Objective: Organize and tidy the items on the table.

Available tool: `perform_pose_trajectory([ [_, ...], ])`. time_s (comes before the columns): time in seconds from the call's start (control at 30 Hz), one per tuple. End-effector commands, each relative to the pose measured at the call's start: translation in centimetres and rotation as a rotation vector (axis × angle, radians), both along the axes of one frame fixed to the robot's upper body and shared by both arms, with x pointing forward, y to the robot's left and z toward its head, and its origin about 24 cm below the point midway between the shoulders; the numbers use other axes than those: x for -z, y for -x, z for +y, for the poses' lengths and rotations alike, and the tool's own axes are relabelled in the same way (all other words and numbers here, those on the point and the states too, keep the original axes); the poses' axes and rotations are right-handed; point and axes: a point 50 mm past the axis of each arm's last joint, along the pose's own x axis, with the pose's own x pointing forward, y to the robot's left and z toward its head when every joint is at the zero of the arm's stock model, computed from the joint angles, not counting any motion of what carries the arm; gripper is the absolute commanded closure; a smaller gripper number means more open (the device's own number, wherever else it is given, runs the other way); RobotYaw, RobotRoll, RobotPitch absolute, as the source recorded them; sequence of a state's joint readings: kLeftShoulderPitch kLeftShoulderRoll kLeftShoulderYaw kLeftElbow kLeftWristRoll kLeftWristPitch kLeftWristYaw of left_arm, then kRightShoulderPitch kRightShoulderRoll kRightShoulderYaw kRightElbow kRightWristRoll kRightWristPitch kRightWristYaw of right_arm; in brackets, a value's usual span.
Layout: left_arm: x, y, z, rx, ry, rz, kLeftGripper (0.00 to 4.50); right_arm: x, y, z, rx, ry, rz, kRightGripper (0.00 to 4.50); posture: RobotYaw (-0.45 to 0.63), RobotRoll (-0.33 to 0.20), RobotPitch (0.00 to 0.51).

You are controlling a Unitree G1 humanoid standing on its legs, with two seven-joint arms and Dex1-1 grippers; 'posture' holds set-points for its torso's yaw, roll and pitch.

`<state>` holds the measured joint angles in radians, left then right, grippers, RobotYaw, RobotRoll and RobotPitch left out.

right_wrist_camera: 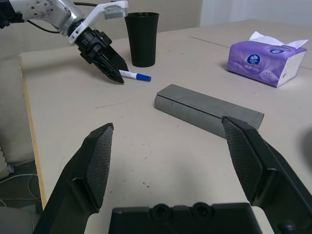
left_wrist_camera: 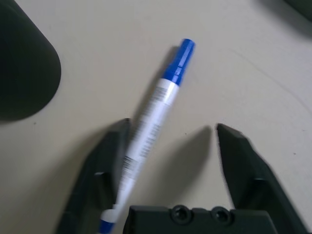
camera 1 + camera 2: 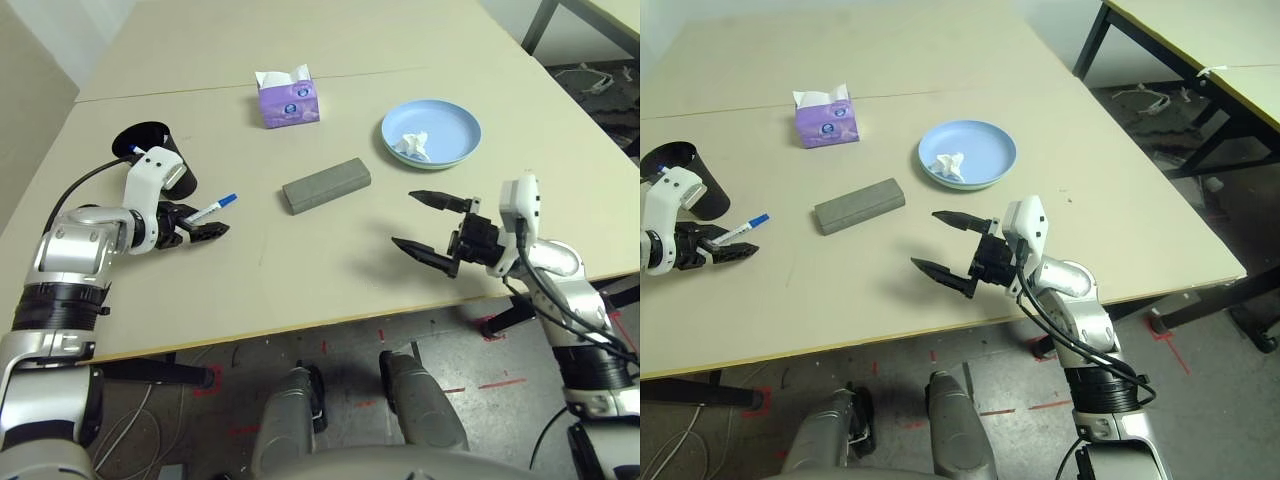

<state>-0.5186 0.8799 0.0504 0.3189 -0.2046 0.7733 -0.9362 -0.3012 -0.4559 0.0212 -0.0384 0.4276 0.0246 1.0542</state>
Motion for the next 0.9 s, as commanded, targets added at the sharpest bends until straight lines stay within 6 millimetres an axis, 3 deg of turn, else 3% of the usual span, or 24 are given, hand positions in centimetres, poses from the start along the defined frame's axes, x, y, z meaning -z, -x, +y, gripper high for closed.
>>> perform_pose_trajectory([
  [0.03, 0.7, 0.7, -0.1, 0.014, 0.018, 0.050, 2.32, -0.5, 0.2, 0.5, -0.027, 0.014, -0.024, 0.00, -0.16, 0.000, 0.179],
  [0.17, 0.6, 1.0, 0.0, 0.019, 0.011, 0.056, 3.73, -0.7, 0.1, 0.7, -0.031, 0.010, -0.027, 0.00, -0.15, 0.000, 0.179],
  [0.23, 0.6, 1.2, 0.1, 0.020, 0.003, 0.060, 4.22, -0.7, 0.1, 0.8, -0.033, 0.009, -0.027, 0.00, -0.15, 0.000, 0.178],
  [0.4, 0.2, 1.1, -0.1, 0.034, -0.023, 0.030, 4.22, -0.5, 0.2, 0.8, -0.037, 0.009, -0.021, 0.00, -0.15, 0.000, 0.180],
  [0.8, -0.3, 1.3, -0.7, 0.074, -0.048, 0.031, 0.07, 0.1, 0.3, 0.9, -0.042, 0.016, -0.016, 0.00, -0.15, 0.000, 0.173],
  [0.9, -0.2, 1.3, -0.7, 0.075, -0.058, 0.035, 0.03, 0.0, 0.3, 0.9, -0.042, 0.015, -0.020, 0.00, -0.15, 0.000, 0.173],
])
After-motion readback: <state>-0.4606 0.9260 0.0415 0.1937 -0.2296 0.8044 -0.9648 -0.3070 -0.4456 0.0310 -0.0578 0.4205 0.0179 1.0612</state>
